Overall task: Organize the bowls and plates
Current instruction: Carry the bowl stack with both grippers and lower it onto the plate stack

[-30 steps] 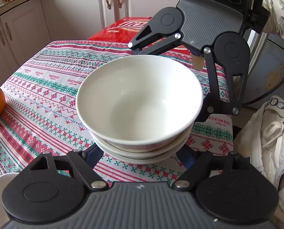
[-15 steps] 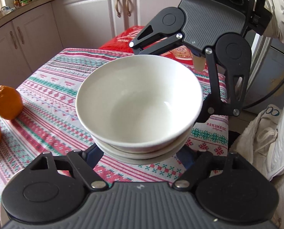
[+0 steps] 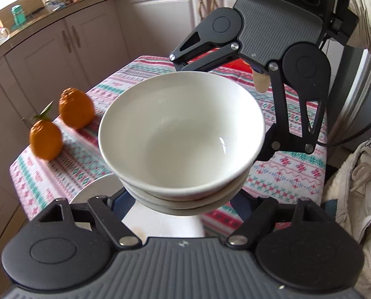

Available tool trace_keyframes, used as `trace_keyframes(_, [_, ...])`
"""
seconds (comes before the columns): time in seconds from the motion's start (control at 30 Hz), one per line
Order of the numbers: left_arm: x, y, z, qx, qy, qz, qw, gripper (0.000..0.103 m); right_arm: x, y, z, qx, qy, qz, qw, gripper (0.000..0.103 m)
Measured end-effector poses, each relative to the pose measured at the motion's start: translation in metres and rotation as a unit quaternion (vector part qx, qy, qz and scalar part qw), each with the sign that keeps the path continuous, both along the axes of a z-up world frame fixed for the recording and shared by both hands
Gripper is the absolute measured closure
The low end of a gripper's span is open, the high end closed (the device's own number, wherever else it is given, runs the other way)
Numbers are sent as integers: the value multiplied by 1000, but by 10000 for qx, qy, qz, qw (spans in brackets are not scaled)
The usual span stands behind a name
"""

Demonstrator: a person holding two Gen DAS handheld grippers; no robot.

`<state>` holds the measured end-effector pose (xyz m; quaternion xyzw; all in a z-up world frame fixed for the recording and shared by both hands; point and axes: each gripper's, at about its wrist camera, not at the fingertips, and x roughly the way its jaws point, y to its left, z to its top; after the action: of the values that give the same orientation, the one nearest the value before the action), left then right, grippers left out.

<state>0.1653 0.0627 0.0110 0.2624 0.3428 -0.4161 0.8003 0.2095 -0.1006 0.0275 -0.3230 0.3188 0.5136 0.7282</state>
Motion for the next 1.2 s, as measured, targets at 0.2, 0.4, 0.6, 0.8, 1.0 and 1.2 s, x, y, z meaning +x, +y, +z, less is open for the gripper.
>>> trace_keyframes(0.2, [11, 28, -4, 97, -34, 305, 9995, 21, 20, 32, -8, -4, -5, 208, 9998, 15])
trace_keyframes(0.4, [21, 50, -15, 155, 84, 557, 9983, 21, 32, 61, -20, -5, 77, 354, 9993, 15])
trace_keyframes(0.6, [25, 64, -22, 214, 179, 684, 9973, 21, 39, 76, -33, 55, 243, 377, 9990, 16])
trace_keyframes(0.8, [25, 71, -24, 198, 221, 717, 9970, 21, 44, 81, -35, 94, 365, 331, 9987, 15])
trace_keyframes(1.0, [25, 73, -25, 174, 247, 726, 9969, 21, 47, 83, -40, 146, 456, 290, 9984, 15])
trace_keyframes(1.2, [28, 76, -25, 103, 290, 741, 9968, 21, 52, 84, -41, 172, 569, 255, 9979, 15])
